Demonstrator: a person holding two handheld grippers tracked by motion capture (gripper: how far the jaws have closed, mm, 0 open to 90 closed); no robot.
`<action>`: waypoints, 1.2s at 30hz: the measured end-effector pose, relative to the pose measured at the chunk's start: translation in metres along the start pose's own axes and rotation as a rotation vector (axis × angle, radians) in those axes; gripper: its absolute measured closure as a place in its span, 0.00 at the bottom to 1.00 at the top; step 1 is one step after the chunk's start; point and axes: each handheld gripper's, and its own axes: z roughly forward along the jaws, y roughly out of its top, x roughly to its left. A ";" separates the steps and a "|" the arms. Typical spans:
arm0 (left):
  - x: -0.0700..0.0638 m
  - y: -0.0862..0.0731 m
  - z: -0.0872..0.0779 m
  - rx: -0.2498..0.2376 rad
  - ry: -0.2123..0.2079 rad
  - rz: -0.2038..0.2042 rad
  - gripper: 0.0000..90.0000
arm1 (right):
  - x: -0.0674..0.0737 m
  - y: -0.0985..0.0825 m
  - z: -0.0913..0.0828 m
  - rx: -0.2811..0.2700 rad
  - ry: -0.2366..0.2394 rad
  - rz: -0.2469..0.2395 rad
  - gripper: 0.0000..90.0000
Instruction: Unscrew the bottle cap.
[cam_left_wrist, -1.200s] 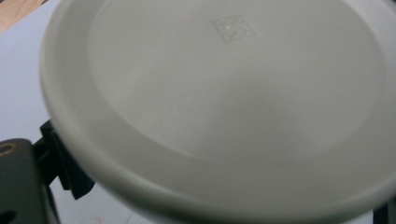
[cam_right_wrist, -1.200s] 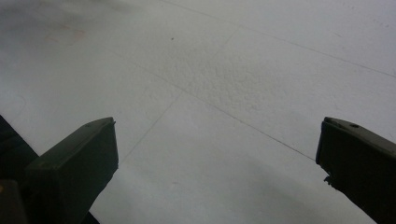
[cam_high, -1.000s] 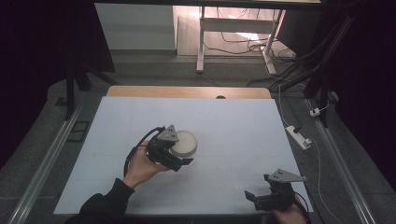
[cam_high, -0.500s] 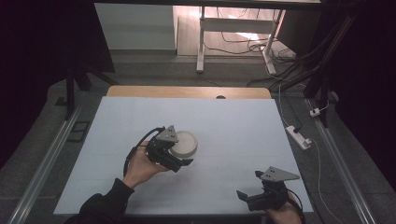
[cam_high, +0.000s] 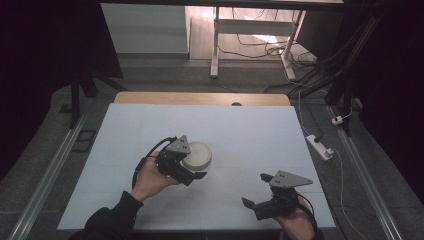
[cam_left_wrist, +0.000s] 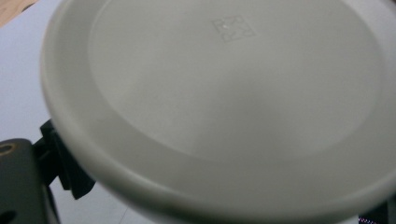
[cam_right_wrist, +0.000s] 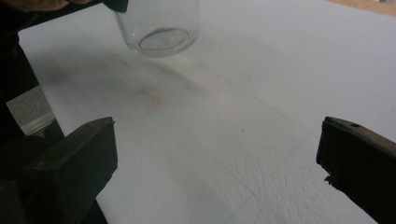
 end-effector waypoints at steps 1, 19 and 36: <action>0.000 0.000 0.000 -0.003 -0.003 0.000 0.08 | 0.001 0.002 0.001 -0.002 0.000 -0.004 0.00; -0.003 -0.001 0.001 0.002 -0.034 0.045 0.08 | 0.006 0.045 0.026 -0.061 0.070 -0.070 0.00; -0.007 0.000 0.001 0.005 -0.069 0.074 0.08 | 0.025 0.091 0.059 -0.090 0.128 -0.098 0.00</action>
